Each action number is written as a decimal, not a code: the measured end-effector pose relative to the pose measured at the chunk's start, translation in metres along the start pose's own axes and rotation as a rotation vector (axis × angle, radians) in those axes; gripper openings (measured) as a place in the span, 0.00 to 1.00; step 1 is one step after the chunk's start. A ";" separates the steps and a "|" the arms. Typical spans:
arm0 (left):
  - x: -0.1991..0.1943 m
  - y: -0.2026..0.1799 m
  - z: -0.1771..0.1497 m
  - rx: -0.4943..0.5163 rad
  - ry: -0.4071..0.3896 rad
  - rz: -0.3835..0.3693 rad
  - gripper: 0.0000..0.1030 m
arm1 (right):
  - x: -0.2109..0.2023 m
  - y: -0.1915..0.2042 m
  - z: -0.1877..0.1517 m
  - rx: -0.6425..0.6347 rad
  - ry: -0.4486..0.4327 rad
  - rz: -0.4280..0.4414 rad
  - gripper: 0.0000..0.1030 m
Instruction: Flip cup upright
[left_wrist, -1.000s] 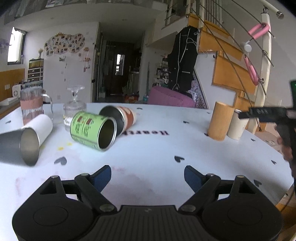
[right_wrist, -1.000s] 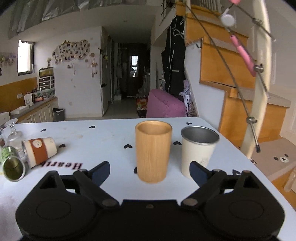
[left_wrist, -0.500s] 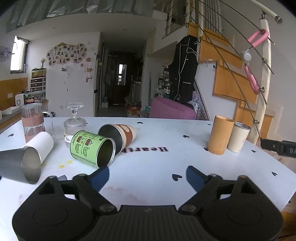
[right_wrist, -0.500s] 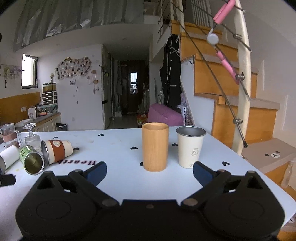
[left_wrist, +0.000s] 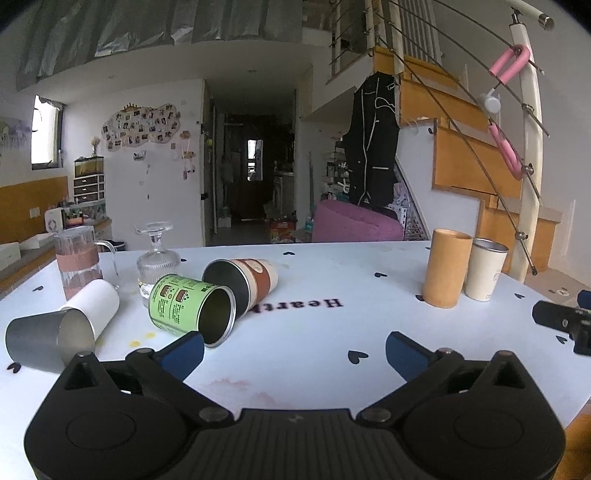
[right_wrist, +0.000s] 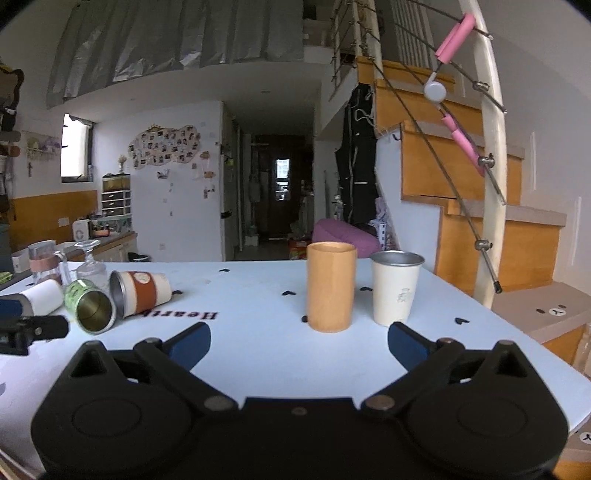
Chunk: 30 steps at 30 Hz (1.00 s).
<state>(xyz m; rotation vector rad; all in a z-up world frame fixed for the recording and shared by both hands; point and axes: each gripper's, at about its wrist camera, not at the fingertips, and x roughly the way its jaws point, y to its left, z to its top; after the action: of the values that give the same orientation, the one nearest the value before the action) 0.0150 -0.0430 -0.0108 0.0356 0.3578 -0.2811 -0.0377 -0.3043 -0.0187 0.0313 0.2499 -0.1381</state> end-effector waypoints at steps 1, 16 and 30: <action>0.000 -0.001 0.000 0.002 0.000 0.001 1.00 | 0.000 0.001 -0.001 -0.002 0.001 0.002 1.00; -0.004 -0.009 -0.004 0.022 -0.007 0.024 1.00 | -0.004 0.007 -0.004 -0.013 0.004 0.002 1.00; -0.005 -0.008 -0.004 0.019 -0.004 0.027 1.00 | -0.003 0.008 -0.003 -0.015 0.009 -0.001 1.00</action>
<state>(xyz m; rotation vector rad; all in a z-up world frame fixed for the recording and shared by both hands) 0.0067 -0.0494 -0.0129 0.0583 0.3500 -0.2577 -0.0403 -0.2961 -0.0211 0.0168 0.2598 -0.1366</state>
